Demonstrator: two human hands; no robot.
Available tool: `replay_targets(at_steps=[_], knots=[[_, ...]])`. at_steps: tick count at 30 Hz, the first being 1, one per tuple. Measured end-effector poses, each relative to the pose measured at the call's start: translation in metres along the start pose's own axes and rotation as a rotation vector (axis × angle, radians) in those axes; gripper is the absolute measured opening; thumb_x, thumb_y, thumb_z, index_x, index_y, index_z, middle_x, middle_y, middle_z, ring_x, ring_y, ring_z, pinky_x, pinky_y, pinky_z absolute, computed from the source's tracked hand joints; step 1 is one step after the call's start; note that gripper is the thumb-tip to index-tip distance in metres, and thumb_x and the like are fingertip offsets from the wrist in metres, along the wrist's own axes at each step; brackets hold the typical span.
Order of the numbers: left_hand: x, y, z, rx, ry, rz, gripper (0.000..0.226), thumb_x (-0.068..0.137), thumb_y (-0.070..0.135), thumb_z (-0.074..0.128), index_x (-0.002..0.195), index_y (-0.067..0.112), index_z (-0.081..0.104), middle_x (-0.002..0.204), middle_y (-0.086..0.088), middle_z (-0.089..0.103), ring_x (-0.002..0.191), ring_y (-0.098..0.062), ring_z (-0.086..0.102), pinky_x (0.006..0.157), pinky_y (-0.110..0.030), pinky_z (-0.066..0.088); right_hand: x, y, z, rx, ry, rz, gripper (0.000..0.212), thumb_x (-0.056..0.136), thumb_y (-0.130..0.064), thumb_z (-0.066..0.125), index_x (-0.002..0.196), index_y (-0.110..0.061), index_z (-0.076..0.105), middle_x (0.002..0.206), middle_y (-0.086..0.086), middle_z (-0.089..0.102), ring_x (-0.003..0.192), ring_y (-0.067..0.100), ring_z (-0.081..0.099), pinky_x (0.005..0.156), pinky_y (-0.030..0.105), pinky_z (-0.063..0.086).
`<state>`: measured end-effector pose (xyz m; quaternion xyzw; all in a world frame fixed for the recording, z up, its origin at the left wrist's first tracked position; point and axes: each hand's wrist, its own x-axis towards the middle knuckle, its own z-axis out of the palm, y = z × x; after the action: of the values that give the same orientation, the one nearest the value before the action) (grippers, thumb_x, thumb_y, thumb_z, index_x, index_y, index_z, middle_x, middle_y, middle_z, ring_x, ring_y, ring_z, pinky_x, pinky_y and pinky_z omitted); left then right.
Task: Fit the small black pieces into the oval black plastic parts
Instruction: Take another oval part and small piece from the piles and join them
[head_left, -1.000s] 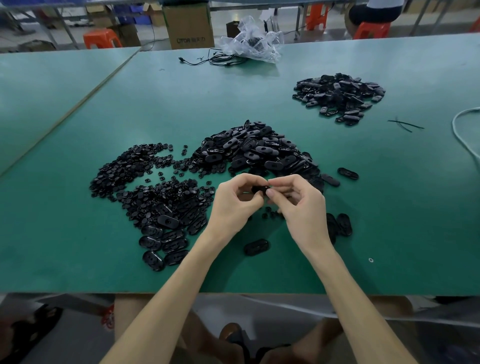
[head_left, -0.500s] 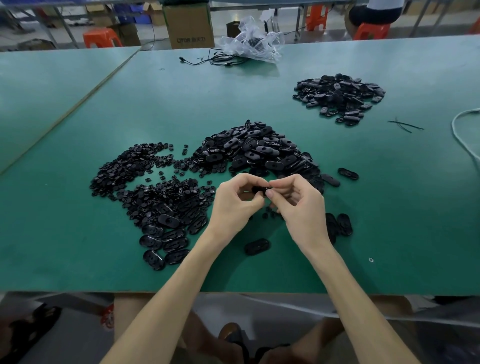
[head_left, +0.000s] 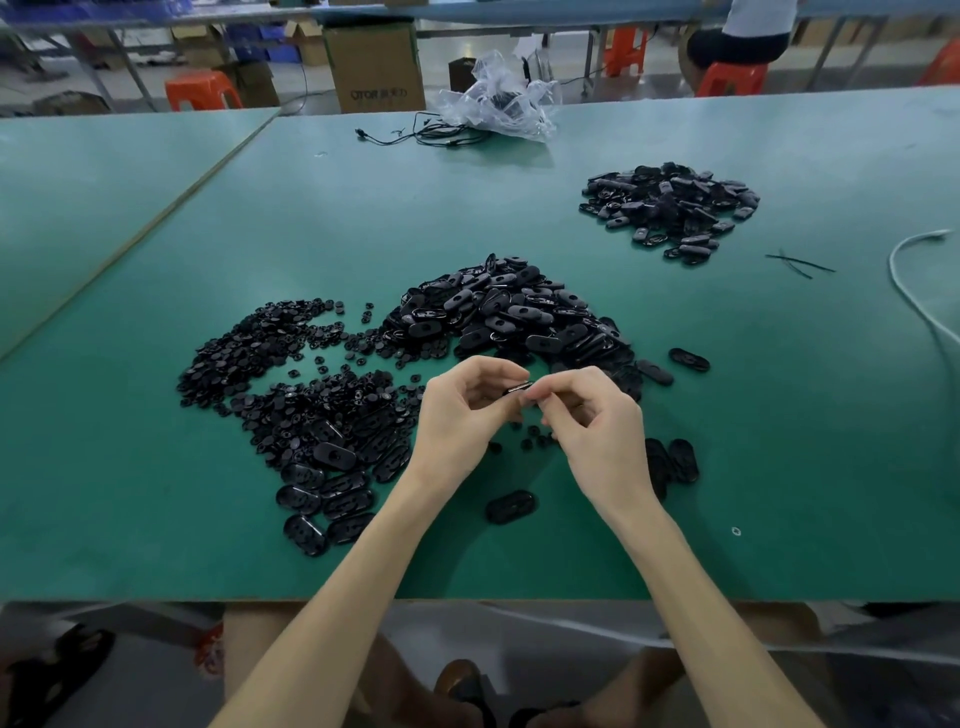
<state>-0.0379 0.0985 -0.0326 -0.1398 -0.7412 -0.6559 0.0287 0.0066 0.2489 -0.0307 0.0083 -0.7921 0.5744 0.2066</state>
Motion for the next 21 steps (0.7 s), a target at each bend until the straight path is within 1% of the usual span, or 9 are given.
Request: replay_targets(at_steps=[3,6,9,11,13,16,18,19,21], knots=[[0.001,0.0,0.001,0.009,0.003,0.025,0.021,0.086,0.002,0.081,0.105,0.008,0.075,0.099,-0.001,0.078,0.094,-0.016,0.075,0.086,-0.027,0.06,0.001,0.0,0.0,0.007,0.019,-0.001,0.033,0.095,0.004,0.067,0.091,-0.026,0.079,0.096,-0.009,0.071,0.083,0.014,0.071,0.075,0.027,0.056],[0.0,0.0,0.002,0.029,0.013,0.066,0.028,0.092,0.001,0.075,0.118,0.01,0.072,0.111,0.001,0.076,0.108,-0.014,0.072,0.097,-0.027,0.056,0.0,-0.001,0.0,-0.002,0.116,-0.011,0.029,0.097,0.003,0.064,0.107,-0.02,0.079,0.107,-0.007,0.069,0.094,0.011,0.071,0.083,0.026,0.058],[0.001,-0.001,-0.001,0.145,0.167,0.044,0.03,0.097,-0.004,0.065,0.121,0.014,0.071,0.115,0.005,0.073,0.111,-0.007,0.068,0.101,-0.026,0.054,0.002,-0.001,-0.004,0.024,0.326,0.065,0.034,0.1,-0.001,0.059,0.127,-0.017,0.07,0.123,-0.002,0.058,0.106,0.003,0.066,0.089,0.017,0.053],[0.001,-0.002,-0.002,0.247,0.238,0.017,0.036,0.098,-0.01,0.058,0.12,0.015,0.071,0.116,0.005,0.071,0.108,-0.001,0.065,0.101,-0.023,0.052,0.003,0.001,-0.007,0.067,0.428,0.174,0.042,0.101,-0.004,0.057,0.141,-0.016,0.057,0.133,0.0,0.046,0.107,-0.005,0.062,0.091,0.019,0.053],[0.0,-0.002,-0.001,0.343,0.21,0.004,0.041,0.098,-0.011,0.055,0.125,0.017,0.07,0.122,0.007,0.067,0.11,0.003,0.061,0.102,-0.021,0.049,0.003,0.004,-0.007,0.077,0.457,0.259,0.05,0.103,-0.006,0.055,0.151,-0.014,0.045,0.142,0.002,0.037,0.106,-0.003,0.061,0.092,0.029,0.056],[0.0,-0.005,0.004,0.526,0.106,0.052,0.042,0.1,-0.003,0.058,0.136,0.017,0.066,0.135,0.007,0.063,0.129,-0.009,0.054,0.114,-0.029,0.041,0.005,0.004,-0.007,0.038,0.433,0.323,0.058,0.103,-0.004,0.054,0.157,-0.009,0.036,0.153,0.006,0.03,0.114,0.008,0.058,0.1,0.043,0.056],[-0.001,-0.006,0.007,0.675,0.038,0.078,0.043,0.102,0.007,0.06,0.143,0.018,0.061,0.145,0.005,0.06,0.14,-0.015,0.046,0.12,-0.027,0.022,0.006,0.004,-0.007,0.0,0.417,0.347,0.061,0.103,-0.002,0.053,0.16,-0.008,0.032,0.161,0.008,0.024,0.119,0.008,0.054,0.104,0.044,0.054],[-0.002,-0.006,0.008,0.738,0.007,0.085,0.043,0.103,0.012,0.06,0.145,0.02,0.059,0.149,0.006,0.056,0.143,-0.013,0.043,0.116,-0.023,0.014,0.006,0.003,-0.006,-0.018,0.409,0.351,0.063,0.103,-0.002,0.052,0.161,-0.007,0.029,0.166,0.008,0.019,0.123,0.009,0.053,0.106,0.044,0.053],[-0.003,-0.009,0.009,0.816,-0.032,0.103,0.041,0.106,0.018,0.057,0.147,0.021,0.057,0.154,0.008,0.052,0.145,-0.01,0.038,0.114,-0.024,0.011,0.006,0.003,-0.006,-0.047,0.393,0.349,0.066,0.103,-0.001,0.051,0.163,-0.008,0.025,0.172,0.007,0.007,0.134,0.013,0.05,0.11,0.044,0.05]])
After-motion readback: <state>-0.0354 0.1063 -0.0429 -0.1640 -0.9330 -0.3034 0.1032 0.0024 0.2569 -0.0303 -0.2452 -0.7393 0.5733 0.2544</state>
